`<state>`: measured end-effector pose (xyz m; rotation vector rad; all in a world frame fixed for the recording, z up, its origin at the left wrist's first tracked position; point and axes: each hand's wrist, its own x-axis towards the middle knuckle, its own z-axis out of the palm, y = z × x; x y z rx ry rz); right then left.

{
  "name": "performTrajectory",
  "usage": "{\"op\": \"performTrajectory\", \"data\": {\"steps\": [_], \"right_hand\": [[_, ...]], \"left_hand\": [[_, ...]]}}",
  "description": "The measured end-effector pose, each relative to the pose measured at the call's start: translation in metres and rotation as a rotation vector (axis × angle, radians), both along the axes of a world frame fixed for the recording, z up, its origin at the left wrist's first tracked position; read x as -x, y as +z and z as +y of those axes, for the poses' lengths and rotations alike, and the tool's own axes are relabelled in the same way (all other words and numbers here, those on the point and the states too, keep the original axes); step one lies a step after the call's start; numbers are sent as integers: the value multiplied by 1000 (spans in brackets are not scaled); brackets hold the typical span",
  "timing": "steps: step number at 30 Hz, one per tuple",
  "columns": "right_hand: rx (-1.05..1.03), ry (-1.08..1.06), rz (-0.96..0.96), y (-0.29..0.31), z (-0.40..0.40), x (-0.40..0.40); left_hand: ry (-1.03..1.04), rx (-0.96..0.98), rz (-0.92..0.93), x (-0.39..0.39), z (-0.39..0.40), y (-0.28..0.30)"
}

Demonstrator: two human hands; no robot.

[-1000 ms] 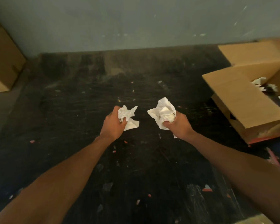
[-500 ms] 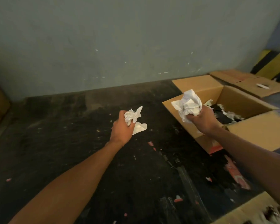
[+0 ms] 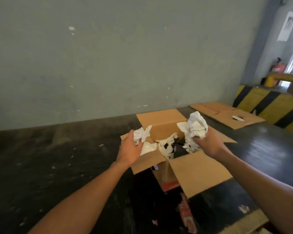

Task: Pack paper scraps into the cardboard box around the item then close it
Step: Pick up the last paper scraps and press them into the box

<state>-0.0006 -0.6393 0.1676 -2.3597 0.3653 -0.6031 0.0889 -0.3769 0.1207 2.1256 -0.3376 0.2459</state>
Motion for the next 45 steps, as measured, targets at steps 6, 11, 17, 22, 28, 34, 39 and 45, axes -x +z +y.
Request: {"op": "performTrajectory", "data": {"steps": [6,11,17,22,28,34,39,45], "right_hand": [[-1,20,19,6,-42,-25],[25,70,45,-6,-60,-54],[57,114,93,-17,-85,-99],[102,161,155,-29,-110,-141],[184,204,217,-59,-144,-211],[221,354,366,-93,-167,-275],[259,411,590,-119,-181,-302],[240,575,632,-136,-186,-320]], "left_hand": [[-21,-84,-40,-14,-58,16],[-14,-97,-33,-46,-95,11],[7,-150,43,-82,-130,-9],[52,-217,96,-108,-157,-19],[120,-271,165,-149,-184,-38],[253,-303,279,-176,-209,-62],[286,-424,467,-195,-222,-89],[138,-653,557,-205,-231,-100]]}}
